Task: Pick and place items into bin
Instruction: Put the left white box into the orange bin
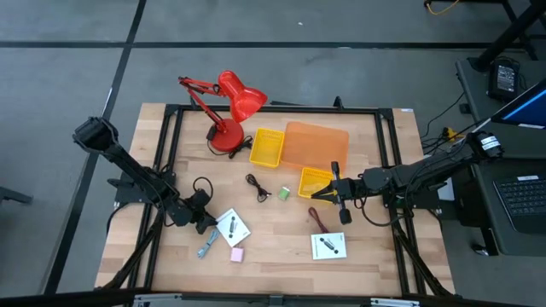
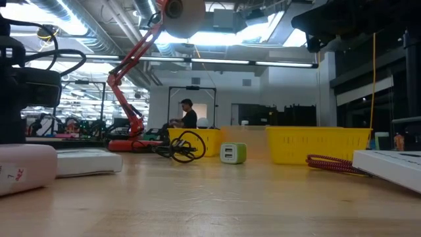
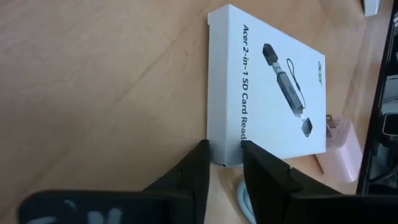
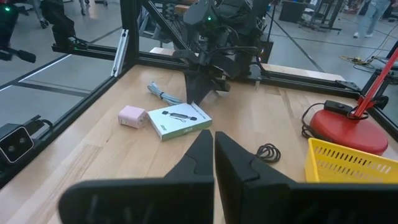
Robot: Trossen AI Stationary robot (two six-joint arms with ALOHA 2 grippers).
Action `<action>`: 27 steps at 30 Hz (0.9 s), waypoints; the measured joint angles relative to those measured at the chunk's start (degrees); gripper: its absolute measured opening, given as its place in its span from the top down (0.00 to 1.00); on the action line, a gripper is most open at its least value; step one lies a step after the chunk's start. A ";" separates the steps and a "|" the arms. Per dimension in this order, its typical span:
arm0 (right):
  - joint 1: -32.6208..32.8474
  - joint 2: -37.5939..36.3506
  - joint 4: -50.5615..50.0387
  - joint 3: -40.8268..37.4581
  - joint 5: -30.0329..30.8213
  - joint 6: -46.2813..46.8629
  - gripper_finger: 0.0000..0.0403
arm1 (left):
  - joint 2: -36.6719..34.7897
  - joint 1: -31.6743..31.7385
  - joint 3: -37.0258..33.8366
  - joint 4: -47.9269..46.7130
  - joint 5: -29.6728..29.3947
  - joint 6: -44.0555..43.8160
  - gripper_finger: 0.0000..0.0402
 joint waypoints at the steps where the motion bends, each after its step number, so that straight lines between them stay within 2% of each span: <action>1: 0.00 0.00 0.00 0.00 0.00 0.00 1.00 | 0.00 0.00 0.00 0.04 0.07 0.11 0.83; 11: 0.00 0.02 0.00 0.02 0.00 -0.29 1.00 | 0.00 -0.07 -0.03 1.74 4.99 6.27 0.99; 16: 0.00 0.00 0.00 0.01 0.02 -1.25 1.00 | 0.15 -0.17 -0.22 2.86 3.20 8.83 0.99; 27: 0.00 0.00 0.00 0.01 0.02 -1.27 1.00 | 0.42 -0.15 -0.61 3.47 -5.03 11.56 1.00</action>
